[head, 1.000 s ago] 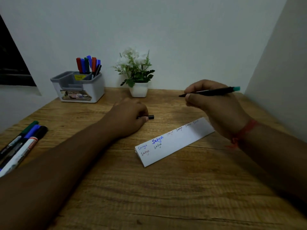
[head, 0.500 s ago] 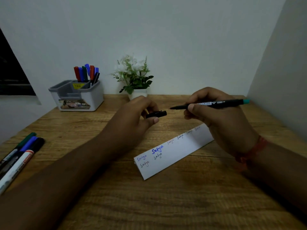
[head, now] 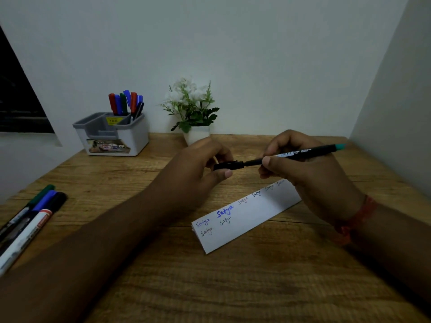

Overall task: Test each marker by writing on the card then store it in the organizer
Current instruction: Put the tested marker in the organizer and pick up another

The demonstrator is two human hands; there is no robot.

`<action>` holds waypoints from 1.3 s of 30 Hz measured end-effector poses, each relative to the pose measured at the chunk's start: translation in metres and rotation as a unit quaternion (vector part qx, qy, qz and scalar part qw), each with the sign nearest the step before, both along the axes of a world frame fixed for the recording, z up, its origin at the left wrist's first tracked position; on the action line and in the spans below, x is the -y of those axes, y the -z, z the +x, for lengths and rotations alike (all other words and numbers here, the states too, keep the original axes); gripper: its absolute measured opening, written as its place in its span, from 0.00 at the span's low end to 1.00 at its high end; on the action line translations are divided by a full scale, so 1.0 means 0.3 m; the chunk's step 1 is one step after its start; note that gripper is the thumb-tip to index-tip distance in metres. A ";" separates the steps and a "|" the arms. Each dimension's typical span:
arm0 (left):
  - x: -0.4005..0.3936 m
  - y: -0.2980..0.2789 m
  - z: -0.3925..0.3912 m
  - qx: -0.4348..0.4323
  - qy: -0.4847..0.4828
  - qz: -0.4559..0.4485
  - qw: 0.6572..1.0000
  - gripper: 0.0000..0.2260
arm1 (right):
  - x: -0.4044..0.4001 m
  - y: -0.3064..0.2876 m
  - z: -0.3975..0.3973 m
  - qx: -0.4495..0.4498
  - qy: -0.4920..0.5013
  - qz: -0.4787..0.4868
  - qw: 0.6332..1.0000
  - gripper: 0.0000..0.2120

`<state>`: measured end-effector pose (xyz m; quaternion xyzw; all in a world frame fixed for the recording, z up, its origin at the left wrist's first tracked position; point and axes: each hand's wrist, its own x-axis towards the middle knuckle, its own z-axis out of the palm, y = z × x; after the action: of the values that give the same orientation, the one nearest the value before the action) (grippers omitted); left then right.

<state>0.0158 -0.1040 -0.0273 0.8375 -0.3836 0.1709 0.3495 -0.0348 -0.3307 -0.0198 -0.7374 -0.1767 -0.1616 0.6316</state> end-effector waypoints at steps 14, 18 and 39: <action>0.020 -0.001 -0.023 0.016 0.024 -0.019 0.999 0.07 | -0.033 0.014 -0.016 -0.024 -0.010 -0.009 1.000 0.13; 0.031 -0.007 -0.038 -0.008 -0.018 -0.048 0.999 0.07 | -0.045 0.020 -0.004 -0.044 -0.015 0.031 0.998 0.11; -0.124 -0.068 0.034 -0.011 -0.207 0.350 0.913 0.36 | -0.180 -0.072 0.057 -0.229 0.034 0.001 0.973 0.11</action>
<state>0.0259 -0.0668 -0.0067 0.9687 -0.2333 0.0850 -0.0054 -0.0176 -0.2767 0.0018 -0.7594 -0.0020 -0.0099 0.6505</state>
